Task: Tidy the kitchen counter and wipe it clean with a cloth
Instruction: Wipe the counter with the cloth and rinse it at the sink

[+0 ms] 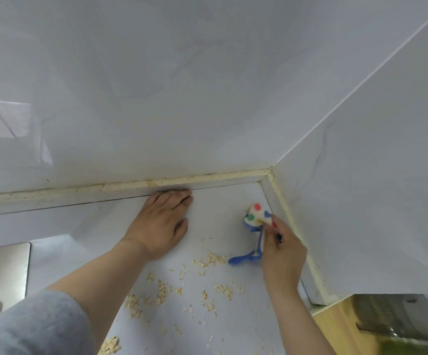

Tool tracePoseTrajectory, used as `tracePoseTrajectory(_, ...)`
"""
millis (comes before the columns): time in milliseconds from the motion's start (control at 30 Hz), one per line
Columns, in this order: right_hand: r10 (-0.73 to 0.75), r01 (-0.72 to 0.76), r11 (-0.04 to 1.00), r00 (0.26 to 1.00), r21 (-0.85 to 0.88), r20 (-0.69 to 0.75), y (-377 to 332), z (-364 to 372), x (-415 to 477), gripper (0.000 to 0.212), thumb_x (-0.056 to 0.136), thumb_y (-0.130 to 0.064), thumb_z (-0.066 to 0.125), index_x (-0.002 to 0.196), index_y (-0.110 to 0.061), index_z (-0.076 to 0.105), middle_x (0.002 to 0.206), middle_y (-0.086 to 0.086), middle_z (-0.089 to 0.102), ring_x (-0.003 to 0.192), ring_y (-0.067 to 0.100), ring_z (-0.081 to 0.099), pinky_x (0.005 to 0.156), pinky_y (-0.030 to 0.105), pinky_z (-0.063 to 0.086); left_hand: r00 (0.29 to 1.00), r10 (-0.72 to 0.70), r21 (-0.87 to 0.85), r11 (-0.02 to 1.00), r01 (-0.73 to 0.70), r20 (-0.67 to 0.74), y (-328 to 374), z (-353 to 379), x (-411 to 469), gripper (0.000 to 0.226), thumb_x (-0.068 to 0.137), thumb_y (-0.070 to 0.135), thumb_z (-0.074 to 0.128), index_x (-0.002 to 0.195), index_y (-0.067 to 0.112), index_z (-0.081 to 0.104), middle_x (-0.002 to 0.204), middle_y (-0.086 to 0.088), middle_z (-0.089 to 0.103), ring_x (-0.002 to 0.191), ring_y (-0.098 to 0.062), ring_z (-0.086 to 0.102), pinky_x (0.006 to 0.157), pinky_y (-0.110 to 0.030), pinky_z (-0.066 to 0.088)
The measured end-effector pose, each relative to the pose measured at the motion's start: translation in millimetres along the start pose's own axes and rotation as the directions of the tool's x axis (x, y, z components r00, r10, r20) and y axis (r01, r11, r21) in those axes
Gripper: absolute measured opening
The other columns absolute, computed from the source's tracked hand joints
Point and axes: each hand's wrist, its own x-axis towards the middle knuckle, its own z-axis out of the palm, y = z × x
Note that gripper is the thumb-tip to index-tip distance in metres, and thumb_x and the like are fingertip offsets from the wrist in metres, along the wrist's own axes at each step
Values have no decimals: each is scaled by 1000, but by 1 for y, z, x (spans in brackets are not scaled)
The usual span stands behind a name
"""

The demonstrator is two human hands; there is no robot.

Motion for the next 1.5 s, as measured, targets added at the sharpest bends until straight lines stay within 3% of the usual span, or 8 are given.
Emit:
tracePoseTrajectory(167,-17,27,973,999,-231,47,9,-5,26,29,97,-8,46,104,-27,66,68,-17,58,54,-18,53,48,7,36,1000,-5,16,1000,5,-4,1,-1,0,53,90,38,35,130,12,59,134,-2,57,120,-20,52,105,-31,20)
tracePoseTrajectory(267,26,-3,972,995,-237,95,19,9,13,26,100,-16,44,114,-24,64,87,-9,68,56,-22,53,50,5,37,1000,1,21,1000,-1,-5,1,-1,0,53,89,38,35,129,11,59,133,-3,58,120,-21,53,105,-31,20)
tracePoseTrajectory(500,12,1,969,999,-245,52,7,28,-38,30,99,-22,47,123,-38,57,75,-30,58,64,-33,44,64,1,38,1000,-5,16,1000,5,18,1,-3,0,54,89,38,34,129,11,58,134,-3,57,119,-24,55,104,-32,20)
tracePoseTrajectory(667,-100,111,985,991,-132,85,1,26,-60,28,96,-21,50,119,-28,66,99,-13,71,84,4,66,73,17,49,1000,0,6,1000,0,18,2,-3,2,56,88,39,34,130,11,57,135,-4,56,119,-25,54,103,-33,21)
tracePoseTrajectory(933,42,-83,950,989,-302,-140,37,-22,-16,23,97,-21,48,112,-19,66,70,5,66,63,24,63,56,36,50,999,-2,2,1000,2,49,1,-4,2,58,88,41,30,134,13,54,139,-1,52,123,-22,49,105,-33,19)
tracePoseTrajectory(1100,79,-118,940,988,-321,-131,39,-1,-39,28,98,-23,50,121,-21,65,71,-4,64,61,15,56,56,23,36,998,-7,-5,1000,7,55,1,-5,2,61,88,42,27,136,14,51,141,0,49,126,-21,46,107,-32,16)
tracePoseTrajectory(1367,-3,5,996,1000,-90,26,14,20,-84,26,96,-25,53,117,-27,67,97,-9,73,84,9,67,74,28,55,999,1,-32,999,0,33,2,-7,2,58,86,40,32,130,11,57,135,-3,55,120,-24,52,103,-33,21)
tracePoseTrajectory(1500,8,-24,992,991,-120,-133,21,-13,-62,27,96,-19,52,120,-22,65,85,-5,71,72,11,65,61,26,51,999,-3,-40,999,4,40,1,-6,1,59,87,41,30,133,13,54,138,0,52,123,-21,47,104,-32,19)
